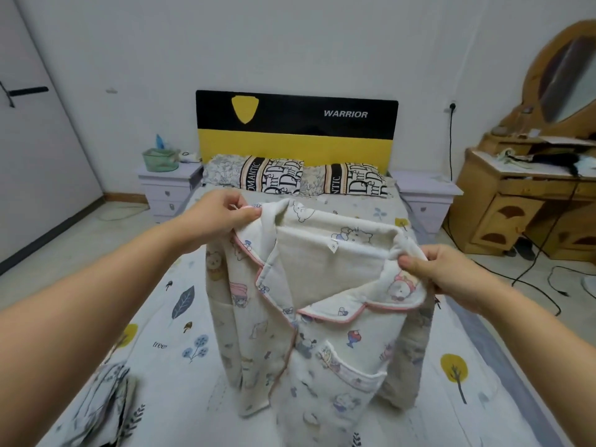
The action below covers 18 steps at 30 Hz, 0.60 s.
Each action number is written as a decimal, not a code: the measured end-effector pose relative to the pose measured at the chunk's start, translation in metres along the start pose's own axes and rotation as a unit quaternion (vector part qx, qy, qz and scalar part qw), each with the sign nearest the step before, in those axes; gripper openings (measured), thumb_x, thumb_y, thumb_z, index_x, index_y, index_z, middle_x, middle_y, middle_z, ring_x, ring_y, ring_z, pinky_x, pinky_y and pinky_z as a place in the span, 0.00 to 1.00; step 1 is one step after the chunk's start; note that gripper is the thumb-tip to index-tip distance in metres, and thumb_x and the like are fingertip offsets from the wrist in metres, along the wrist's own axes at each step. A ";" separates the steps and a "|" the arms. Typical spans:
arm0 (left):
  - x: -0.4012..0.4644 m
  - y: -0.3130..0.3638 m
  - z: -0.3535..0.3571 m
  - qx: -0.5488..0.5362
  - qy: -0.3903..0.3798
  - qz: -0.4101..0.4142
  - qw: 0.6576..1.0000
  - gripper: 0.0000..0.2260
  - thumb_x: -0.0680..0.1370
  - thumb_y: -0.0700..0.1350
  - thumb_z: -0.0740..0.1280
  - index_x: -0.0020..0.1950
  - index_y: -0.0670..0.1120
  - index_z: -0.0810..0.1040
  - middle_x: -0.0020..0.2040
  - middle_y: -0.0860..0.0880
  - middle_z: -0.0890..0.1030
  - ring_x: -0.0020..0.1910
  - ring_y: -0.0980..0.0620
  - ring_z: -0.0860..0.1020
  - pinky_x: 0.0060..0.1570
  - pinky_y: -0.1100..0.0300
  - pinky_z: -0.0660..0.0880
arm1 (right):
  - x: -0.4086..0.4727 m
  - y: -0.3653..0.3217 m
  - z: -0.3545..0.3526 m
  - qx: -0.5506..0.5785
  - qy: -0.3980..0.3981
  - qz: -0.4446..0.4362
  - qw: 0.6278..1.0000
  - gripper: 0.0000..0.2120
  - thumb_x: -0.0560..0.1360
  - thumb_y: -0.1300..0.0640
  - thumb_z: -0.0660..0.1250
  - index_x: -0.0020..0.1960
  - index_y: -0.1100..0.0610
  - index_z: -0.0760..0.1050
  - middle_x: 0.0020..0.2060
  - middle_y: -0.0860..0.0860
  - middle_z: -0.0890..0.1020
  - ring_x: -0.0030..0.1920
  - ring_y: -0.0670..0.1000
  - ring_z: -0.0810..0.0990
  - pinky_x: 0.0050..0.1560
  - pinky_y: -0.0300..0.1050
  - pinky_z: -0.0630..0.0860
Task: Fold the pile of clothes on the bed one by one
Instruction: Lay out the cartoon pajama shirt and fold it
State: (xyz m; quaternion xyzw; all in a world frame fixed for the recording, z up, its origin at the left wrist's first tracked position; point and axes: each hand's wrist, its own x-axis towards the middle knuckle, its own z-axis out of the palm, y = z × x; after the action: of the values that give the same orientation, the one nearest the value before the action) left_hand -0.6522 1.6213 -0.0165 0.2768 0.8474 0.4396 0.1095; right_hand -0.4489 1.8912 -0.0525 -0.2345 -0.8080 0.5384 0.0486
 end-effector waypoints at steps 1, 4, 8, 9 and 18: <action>-0.004 0.001 -0.002 0.014 -0.021 -0.001 1.000 0.11 0.75 0.50 0.67 0.40 0.43 0.75 0.38 0.46 0.77 0.37 0.50 0.73 0.38 0.58 0.69 | -0.001 -0.002 0.003 -0.001 0.036 -0.017 0.999 0.07 0.74 0.57 0.67 0.42 0.60 0.80 0.36 0.57 0.84 0.36 0.53 0.81 0.41 0.46 0.76; -0.016 0.000 -0.008 0.067 -0.088 -0.014 0.994 0.14 0.74 0.49 0.70 0.46 0.37 0.79 0.40 0.44 0.79 0.39 0.51 0.74 0.41 0.58 0.69 | -0.010 -0.015 0.010 -0.049 0.148 -0.087 0.984 0.11 0.73 0.57 0.69 0.33 0.58 0.77 0.28 0.51 0.79 0.28 0.46 0.77 0.27 0.37 0.70; -0.028 0.002 -0.007 0.050 -0.066 -0.015 0.996 0.13 0.75 0.48 0.68 0.46 0.38 0.80 0.38 0.47 0.79 0.36 0.53 0.75 0.35 0.64 0.70 | -0.028 -0.036 0.011 -0.177 0.242 -0.131 0.945 0.19 0.72 0.48 0.69 0.28 0.56 0.71 0.25 0.51 0.74 0.28 0.50 0.69 0.28 0.44 0.61; -0.031 0.003 -0.006 0.023 -0.050 -0.014 0.998 0.11 0.76 0.48 0.66 0.45 0.39 0.79 0.37 0.49 0.80 0.36 0.53 0.75 0.34 0.66 0.70 | -0.033 -0.042 0.011 -0.198 0.251 -0.140 0.937 0.18 0.72 0.46 0.68 0.29 0.55 0.73 0.26 0.51 0.75 0.28 0.51 0.71 0.29 0.45 0.63; -0.074 0.016 -0.024 -0.033 0.087 0.027 0.995 0.13 0.75 0.51 0.68 0.44 0.40 0.81 0.38 0.44 0.80 0.36 0.50 0.75 0.38 0.58 0.71 | -0.100 -0.078 0.021 -0.291 0.316 -0.149 0.891 0.20 0.72 0.39 0.65 0.33 0.56 0.76 0.31 0.56 0.79 0.36 0.58 0.76 0.37 0.54 0.75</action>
State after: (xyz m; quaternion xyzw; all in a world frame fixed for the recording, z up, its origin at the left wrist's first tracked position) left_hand -0.5953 1.5706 0.0065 0.2564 0.8312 0.4923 0.0321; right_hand -0.3926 1.8059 0.0261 -0.2723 -0.8959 0.1633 0.3108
